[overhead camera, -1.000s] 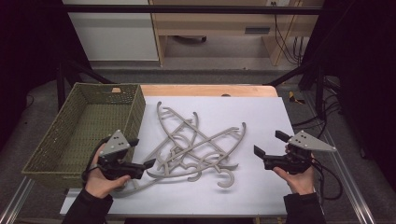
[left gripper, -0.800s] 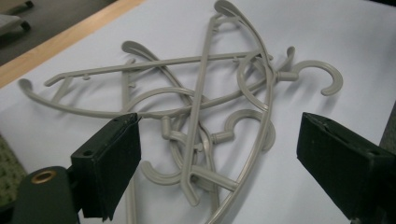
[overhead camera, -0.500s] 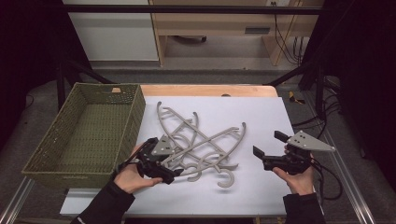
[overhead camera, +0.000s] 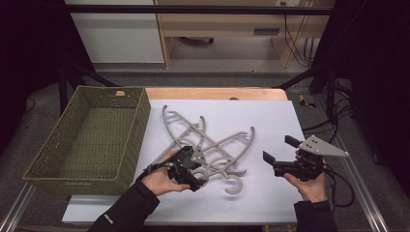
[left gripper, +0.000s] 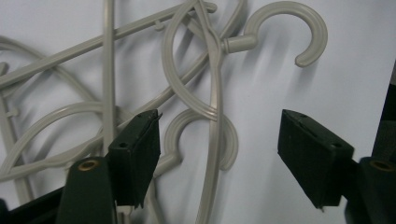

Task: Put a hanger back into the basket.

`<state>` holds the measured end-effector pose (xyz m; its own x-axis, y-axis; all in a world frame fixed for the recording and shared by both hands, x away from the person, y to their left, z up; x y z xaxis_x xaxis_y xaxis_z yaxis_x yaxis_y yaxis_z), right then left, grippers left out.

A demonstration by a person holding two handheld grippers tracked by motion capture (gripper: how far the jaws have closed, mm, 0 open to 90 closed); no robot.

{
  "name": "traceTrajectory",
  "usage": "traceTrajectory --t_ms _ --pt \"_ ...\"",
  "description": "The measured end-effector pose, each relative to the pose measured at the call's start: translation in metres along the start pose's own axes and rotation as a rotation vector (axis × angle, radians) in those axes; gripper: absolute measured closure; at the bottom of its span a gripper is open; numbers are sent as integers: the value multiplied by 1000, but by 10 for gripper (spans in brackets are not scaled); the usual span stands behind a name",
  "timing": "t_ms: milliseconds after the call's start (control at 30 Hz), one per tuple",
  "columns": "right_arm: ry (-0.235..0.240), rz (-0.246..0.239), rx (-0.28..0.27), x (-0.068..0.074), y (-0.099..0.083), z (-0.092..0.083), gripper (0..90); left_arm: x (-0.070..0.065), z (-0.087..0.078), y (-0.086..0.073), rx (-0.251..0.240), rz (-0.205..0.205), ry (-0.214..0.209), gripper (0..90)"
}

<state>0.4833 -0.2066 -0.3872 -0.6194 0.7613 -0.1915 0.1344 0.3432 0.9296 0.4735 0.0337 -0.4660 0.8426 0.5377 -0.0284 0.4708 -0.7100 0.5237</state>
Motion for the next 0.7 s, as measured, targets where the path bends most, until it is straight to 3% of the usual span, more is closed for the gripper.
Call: traceTrajectory --t_ms 233,567,700 --pt "2 1 0 0 0 0 57 -5 20 2 75 39 8 389" --pt "1 6 1 0 0 0 58 -10 35 12 84 62 8 562" --pt "0 8 0 -1 0 0 59 -12 47 17 109 66 12 614"
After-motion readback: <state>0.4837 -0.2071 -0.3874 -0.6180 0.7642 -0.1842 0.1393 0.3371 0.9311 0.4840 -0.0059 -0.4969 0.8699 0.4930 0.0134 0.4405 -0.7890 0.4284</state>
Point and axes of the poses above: each handheld gripper's, and its own axes: z roughly forward along the jaws, y roughly out of its top, x roughly to its left, the point moved 9 cm from there along z, roughly forward along the jaws, and after that the axes turned 15 degrees about -z, right-handed, at the moved point
